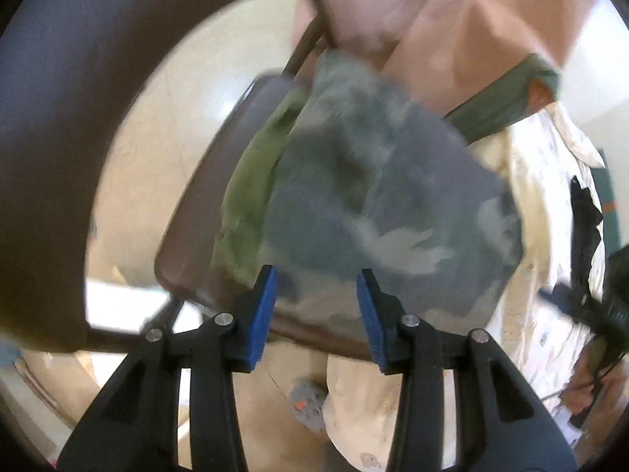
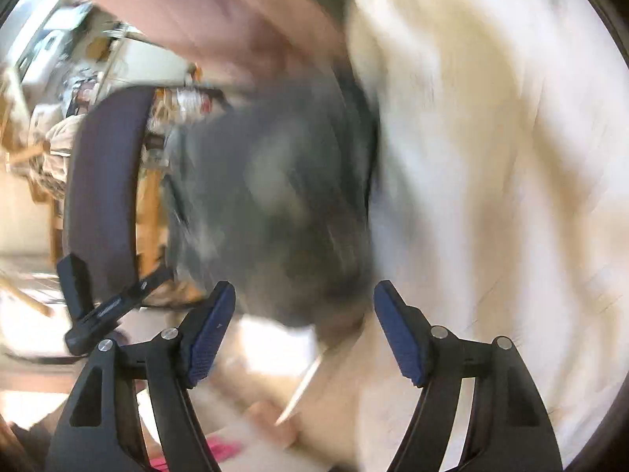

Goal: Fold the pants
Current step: 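Lower the bundle onto the chair seat and open both grippers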

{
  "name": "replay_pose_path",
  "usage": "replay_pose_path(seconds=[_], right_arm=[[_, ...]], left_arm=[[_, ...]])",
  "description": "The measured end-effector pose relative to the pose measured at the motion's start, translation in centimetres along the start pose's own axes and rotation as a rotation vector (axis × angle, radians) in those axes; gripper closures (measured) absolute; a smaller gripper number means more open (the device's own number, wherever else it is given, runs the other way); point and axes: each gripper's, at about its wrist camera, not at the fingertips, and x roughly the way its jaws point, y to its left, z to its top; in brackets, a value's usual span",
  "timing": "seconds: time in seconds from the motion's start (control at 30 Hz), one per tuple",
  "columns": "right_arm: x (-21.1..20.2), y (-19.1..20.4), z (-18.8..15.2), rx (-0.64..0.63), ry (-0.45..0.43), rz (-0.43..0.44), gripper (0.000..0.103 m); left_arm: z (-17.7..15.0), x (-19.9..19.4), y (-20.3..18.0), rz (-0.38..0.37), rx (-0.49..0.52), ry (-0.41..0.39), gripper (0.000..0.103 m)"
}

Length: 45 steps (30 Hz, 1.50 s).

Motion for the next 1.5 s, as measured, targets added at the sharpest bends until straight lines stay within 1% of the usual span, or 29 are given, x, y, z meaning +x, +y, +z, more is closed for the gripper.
replay_pose_path(seconds=[0.03, 0.07, 0.1, 0.13, 0.17, 0.2, 0.23, 0.3, 0.33, 0.37, 0.43, 0.57, 0.6, 0.67, 0.73, 0.8, 0.83, 0.87, 0.9, 0.97, 1.03, 1.07, 1.13, 1.2, 1.3, 1.37, 1.4, 1.47, 1.5], right_arm=[[-1.3, 1.0, 1.2, -0.044, -0.055, -0.03, 0.028], [-1.6, 1.7, 2.4, -0.074, -0.08, -0.02, 0.031], [-1.1, 1.6, 3.7, -0.085, -0.068, 0.0, 0.05], [0.4, 1.7, 4.8, -0.083, -0.02, 0.037, 0.063], [1.6, 1.1, 5.6, -0.065, 0.014, 0.053, 0.077], [3.3, 1.4, 6.1, -0.055, 0.042, 0.062, 0.077], [5.0, 1.9, 6.6, -0.069, 0.053, 0.036, 0.077], [7.7, 2.2, 6.9, -0.122, 0.083, -0.051, 0.078], [9.2, 2.1, 7.0, -0.139, 0.1, -0.095, 0.08], [10.1, 2.0, 7.0, -0.149, 0.104, -0.127, 0.08], [12.1, 1.9, 7.1, -0.161, 0.118, -0.172, 0.079], [14.9, 3.0, 7.4, -0.208, 0.151, -0.254, 0.079], [15.2, 3.1, 7.2, -0.213, 0.155, -0.266, 0.079], [15.7, 3.1, 7.3, -0.213, 0.16, -0.274, 0.079], [15.8, 3.1, 7.1, -0.215, 0.165, -0.274, 0.078], [15.2, 2.7, 6.6, -0.228, 0.163, -0.269, 0.076], [14.2, 2.6, 6.5, -0.232, 0.156, -0.261, 0.075], [12.9, 2.5, 6.4, -0.231, 0.139, -0.239, 0.073], [12.6, 2.4, 6.3, -0.23, 0.129, -0.224, 0.073], [9.9, 2.3, 5.7, -0.229, 0.101, -0.185, 0.073], [7.1, 2.2, 5.0, -0.244, 0.071, -0.175, 0.059], [5.6, 2.2, 4.6, -0.258, 0.044, -0.162, 0.04], [1.9, 1.7, 3.6, -0.281, -0.023, -0.141, 0.024], [-1.5, 0.5, 2.7, -0.292, -0.097, -0.15, 0.016], [-6.3, -2.3, 0.8, -0.318, -0.194, -0.21, 0.01], [-9.4, -4.6, -0.7, -0.321, -0.27, -0.245, 0.008], [-10.1, -5.3, -0.9, -0.314, -0.296, -0.256, 0.007], [-12.5, -7.2, -2.3, -0.299, -0.369, -0.287, 0.007], [-13.5, -8.0, -2.8, -0.297, -0.394, -0.3, 0.006]], left_arm=[[0.7, -0.8, -0.9, -0.006, 0.026, -0.026, 0.065], [1.8, -0.7, -1.9, -0.015, 0.053, -0.035, 0.065], [2.8, -0.4, -2.4, -0.024, 0.06, -0.026, 0.065], [3.9, 0.9, -3.2, -0.044, 0.066, 0.0, 0.065], [4.6, 2.8, -3.5, -0.056, 0.072, 0.05, 0.065], [4.6, 4.8, -3.6, -0.034, 0.09, 0.092, 0.066], [4.6, 6.3, -3.4, 0.004, 0.099, 0.126, 0.066], [4.3, 9.4, -2.1, 0.043, 0.097, 0.195, 0.082], [4.2, 10.0, -1.5, 0.059, 0.106, 0.206, 0.087], [4.2, 10.6, -1.1, 0.067, 0.113, 0.213, 0.09], [4.3, 11.9, 0.0, 0.047, 0.097, 0.23, 0.09], [4.1, 13.2, -1.0, 0.118, 0.161, 0.221, 0.09], [4.0, 13.5, -1.1, 0.132, 0.161, 0.212, 0.09], [3.8, 13.6, -1.3, 0.144, 0.149, 0.203, 0.09], [3.5, 13.2, -1.9, 0.181, 0.16, 0.19, 0.09], [3.0, 12.3, -3.4, 0.225, 0.178, 0.166, 0.091], [2.9, 11.5, -4.1, 0.23, 0.168, 0.148, 0.088], [2.7, 10.5, -4.8, 0.208, 0.147, 0.134, 0.069], [2.3, 9.6, -5.4, 0.184, 0.137, 0.114, 0.039], [1.5, 7.5, -7.4, 0.174, 0.155, 0.044, 0.013], [0.1, 5.0, -11.1, 0.148, 0.214, -0.022, 0.012], [-0.4, 4.1, -12.1, 0.132, 0.22, -0.04, 0.012], [-1.8, 1.9, -14.9, 0.085, 0.195, -0.101, 0.012], [-3.7, 0.5, -17.3, 0.043, 0.161, -0.164, 0.012], [-6.0, -0.2, -20.8, 0.039, 0.167, -0.237, 0.012], [-7.8, -0.3, -23.2, 0.027, 0.184, -0.278, 0.012], [-8.9, -0.4, -24.8, 0.02, 0.194, -0.294, 0.012], [-10.4, -0.3, -26.1, 0.004, 0.211, -0.322, 0.012], [-11.3, -0.3, -27.7, 0.0, 0.232, -0.334, 0.012]])
